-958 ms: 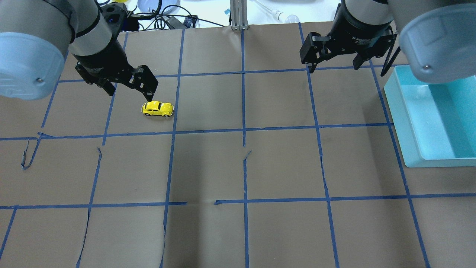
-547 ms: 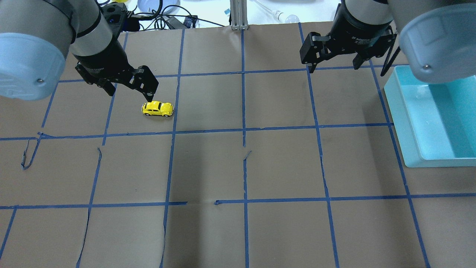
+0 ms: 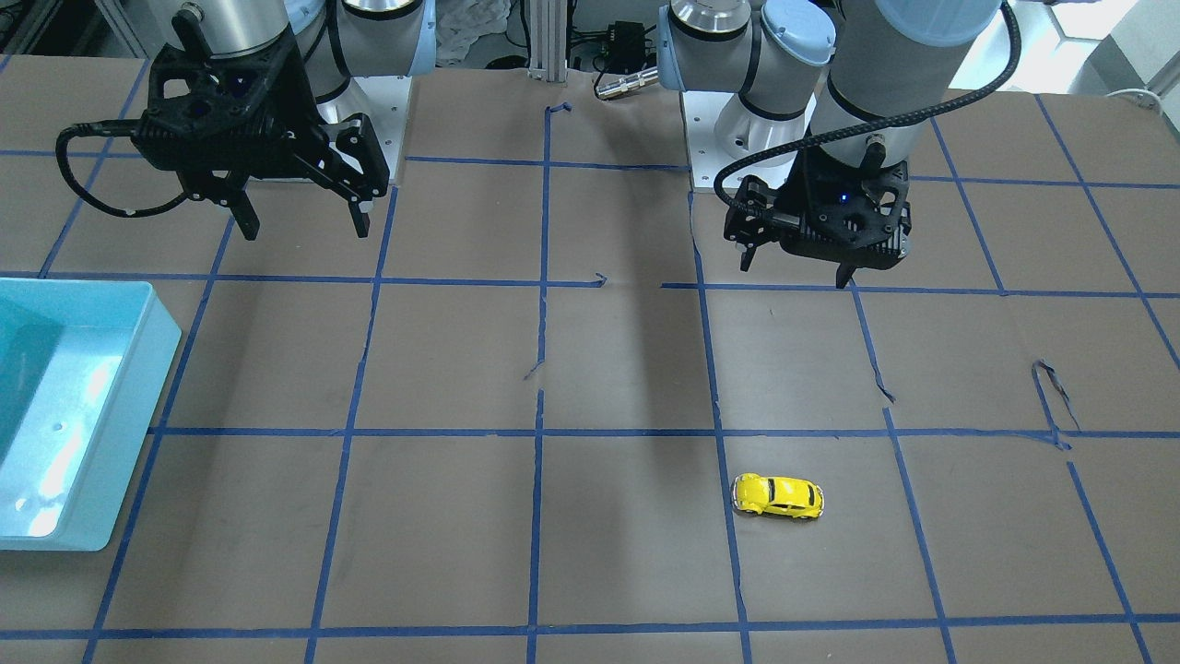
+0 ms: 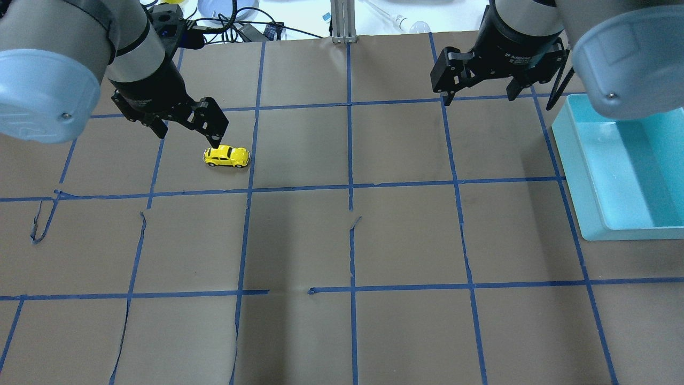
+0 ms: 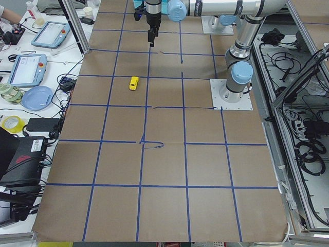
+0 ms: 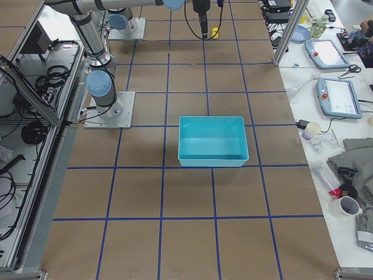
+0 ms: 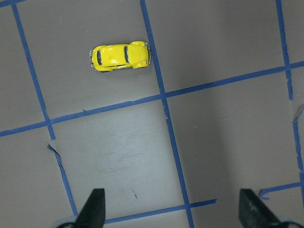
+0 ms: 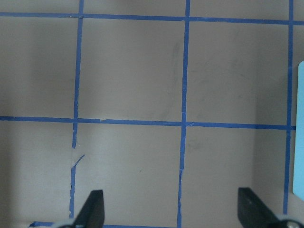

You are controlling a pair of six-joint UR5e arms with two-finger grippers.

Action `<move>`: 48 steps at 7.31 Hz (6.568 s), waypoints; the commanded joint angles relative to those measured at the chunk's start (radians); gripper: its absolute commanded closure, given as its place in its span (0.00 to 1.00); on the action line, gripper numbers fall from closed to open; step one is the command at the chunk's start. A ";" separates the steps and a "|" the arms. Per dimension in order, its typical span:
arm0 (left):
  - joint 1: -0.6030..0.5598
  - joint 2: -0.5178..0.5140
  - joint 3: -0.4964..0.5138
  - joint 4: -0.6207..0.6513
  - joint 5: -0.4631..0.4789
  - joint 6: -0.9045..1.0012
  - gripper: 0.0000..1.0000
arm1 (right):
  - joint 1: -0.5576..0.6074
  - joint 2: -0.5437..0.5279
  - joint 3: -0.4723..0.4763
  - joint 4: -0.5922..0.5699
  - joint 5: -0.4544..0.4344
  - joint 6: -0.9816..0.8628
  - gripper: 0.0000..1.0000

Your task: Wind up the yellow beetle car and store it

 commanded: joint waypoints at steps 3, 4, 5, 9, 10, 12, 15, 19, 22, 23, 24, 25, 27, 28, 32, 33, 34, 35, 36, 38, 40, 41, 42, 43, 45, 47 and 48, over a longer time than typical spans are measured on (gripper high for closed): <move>0.004 0.005 0.002 0.024 -0.003 0.008 0.00 | 0.000 -0.002 -0.001 0.001 0.000 0.001 0.00; 0.004 0.003 0.005 0.028 -0.003 0.008 0.00 | 0.000 -0.004 0.000 0.001 -0.001 -0.001 0.00; 0.004 0.005 0.003 0.034 -0.005 0.008 0.00 | 0.000 -0.004 0.000 0.001 -0.001 -0.001 0.00; 0.001 0.037 0.003 0.022 -0.011 -0.046 0.00 | 0.000 -0.004 0.000 0.002 -0.003 -0.001 0.00; 0.008 0.048 0.002 0.018 0.000 -0.047 0.00 | 0.001 -0.004 0.000 0.002 -0.003 -0.001 0.00; 0.021 0.061 0.005 -0.010 -0.005 -0.050 0.00 | 0.000 -0.005 0.000 0.002 -0.005 -0.001 0.00; 0.027 0.078 0.005 -0.010 -0.011 -0.050 0.00 | 0.000 -0.007 0.000 0.002 -0.001 -0.001 0.00; 0.022 0.080 0.003 -0.010 -0.013 -0.052 0.00 | 0.000 -0.008 0.000 0.013 0.000 -0.001 0.00; 0.027 0.078 0.000 -0.007 -0.014 -0.050 0.00 | 0.000 -0.008 0.000 0.013 0.000 -0.001 0.00; 0.025 0.078 0.000 -0.007 -0.014 -0.050 0.00 | 0.000 -0.008 -0.001 0.012 0.002 -0.001 0.00; 0.025 0.078 0.000 -0.005 -0.014 -0.050 0.00 | 0.000 -0.007 0.000 0.013 0.000 -0.001 0.00; 0.025 0.075 -0.001 -0.002 -0.014 -0.052 0.00 | 0.000 -0.008 0.000 0.013 0.000 -0.001 0.00; 0.024 0.069 -0.009 0.001 -0.014 -0.047 0.00 | 0.000 -0.007 0.000 0.013 0.000 -0.001 0.00; 0.031 0.065 -0.009 0.001 -0.016 -0.029 0.00 | 0.001 -0.008 0.000 0.013 0.000 -0.001 0.00; 0.033 -0.010 -0.035 0.044 -0.013 0.223 0.00 | 0.003 -0.004 -0.001 0.013 0.000 -0.001 0.00; 0.033 -0.050 -0.073 0.150 -0.014 0.280 0.00 | 0.003 -0.008 0.000 0.015 0.000 -0.001 0.00; 0.033 -0.084 -0.121 0.229 -0.014 0.407 0.00 | 0.003 -0.005 0.000 0.013 0.000 -0.001 0.00; 0.033 -0.125 -0.151 0.328 -0.011 0.513 0.00 | 0.003 -0.005 0.000 0.013 0.002 -0.001 0.00; 0.033 -0.161 -0.155 0.349 -0.011 0.620 0.00 | 0.003 -0.005 -0.001 0.013 0.000 -0.002 0.00; 0.050 -0.210 -0.147 0.357 -0.003 0.898 0.00 | 0.003 -0.004 -0.003 0.013 0.000 -0.002 0.00; 0.057 -0.324 -0.095 0.396 -0.006 1.111 0.05 | 0.003 -0.004 0.000 0.013 0.000 -0.002 0.00; 0.057 -0.348 -0.071 0.393 -0.007 1.184 0.05 | 0.003 -0.007 -0.001 0.013 0.000 -0.002 0.00; 0.057 -0.371 -0.066 0.400 -0.002 1.304 0.05 | 0.003 -0.005 -0.001 0.013 0.000 -0.002 0.00; 0.057 -0.394 -0.054 0.409 -0.003 1.357 0.05 | 0.003 -0.007 -0.001 0.013 0.000 -0.002 0.00; 0.057 -0.457 0.011 0.429 -0.014 1.376 0.04 | 0.005 -0.005 0.000 0.015 0.000 -0.002 0.00; 0.057 -0.500 0.000 0.459 -0.002 1.506 0.01 | 0.005 -0.005 0.000 0.015 0.000 -0.004 0.00; 0.057 -0.504 0.000 0.459 -0.002 1.500 0.01 | 0.005 -0.011 0.002 0.018 0.008 -0.002 0.00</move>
